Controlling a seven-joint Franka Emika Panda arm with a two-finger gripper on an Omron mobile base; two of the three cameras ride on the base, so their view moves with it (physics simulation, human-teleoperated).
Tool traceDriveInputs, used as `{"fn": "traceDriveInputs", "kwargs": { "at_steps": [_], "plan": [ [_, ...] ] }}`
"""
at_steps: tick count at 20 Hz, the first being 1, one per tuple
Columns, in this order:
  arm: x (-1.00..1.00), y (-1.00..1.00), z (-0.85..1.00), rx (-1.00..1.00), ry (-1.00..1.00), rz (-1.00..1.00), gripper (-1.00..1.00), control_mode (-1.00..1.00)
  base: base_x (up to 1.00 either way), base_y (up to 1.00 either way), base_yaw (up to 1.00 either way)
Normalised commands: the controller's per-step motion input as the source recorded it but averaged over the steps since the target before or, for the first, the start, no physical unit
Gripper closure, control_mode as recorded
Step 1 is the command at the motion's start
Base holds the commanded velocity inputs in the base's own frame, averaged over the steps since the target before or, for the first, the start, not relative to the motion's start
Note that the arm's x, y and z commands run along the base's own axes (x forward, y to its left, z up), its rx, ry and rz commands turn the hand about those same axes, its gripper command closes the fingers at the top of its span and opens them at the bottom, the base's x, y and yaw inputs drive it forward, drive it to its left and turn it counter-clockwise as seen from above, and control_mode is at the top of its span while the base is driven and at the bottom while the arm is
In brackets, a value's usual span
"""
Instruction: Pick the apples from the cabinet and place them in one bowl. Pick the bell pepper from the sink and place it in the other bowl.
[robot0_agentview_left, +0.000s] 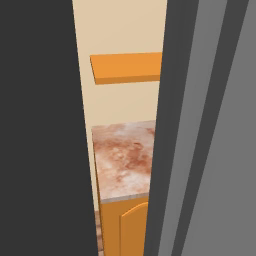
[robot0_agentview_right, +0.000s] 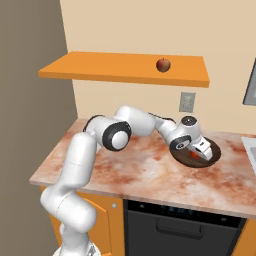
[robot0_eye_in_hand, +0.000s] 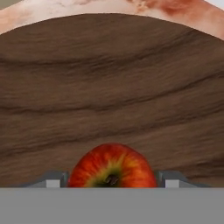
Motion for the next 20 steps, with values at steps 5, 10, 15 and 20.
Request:
{"fn": "traceDriveInputs", "kwargs": {
  "at_steps": [5, 10, 15, 20],
  "plan": [
    [0.0, -0.04, 0.0, 0.0, 0.01, 0.0, -1.0, -1.0, 0.0, 0.0, 0.0],
    [-0.01, -0.02, 0.1, 0.0, 0.0, 0.0, -1.0, -1.0, 0.0, 0.0, 0.0],
    [-0.11, 0.0, 0.21, 0.0, 0.0, 0.0, -1.0, -1.0, 0.0, 0.0, 0.0],
    [-0.18, 0.0, 0.24, 0.0, 0.0, 0.0, -1.0, -1.0, 0.0, 0.0, 0.0]
  ]
}}
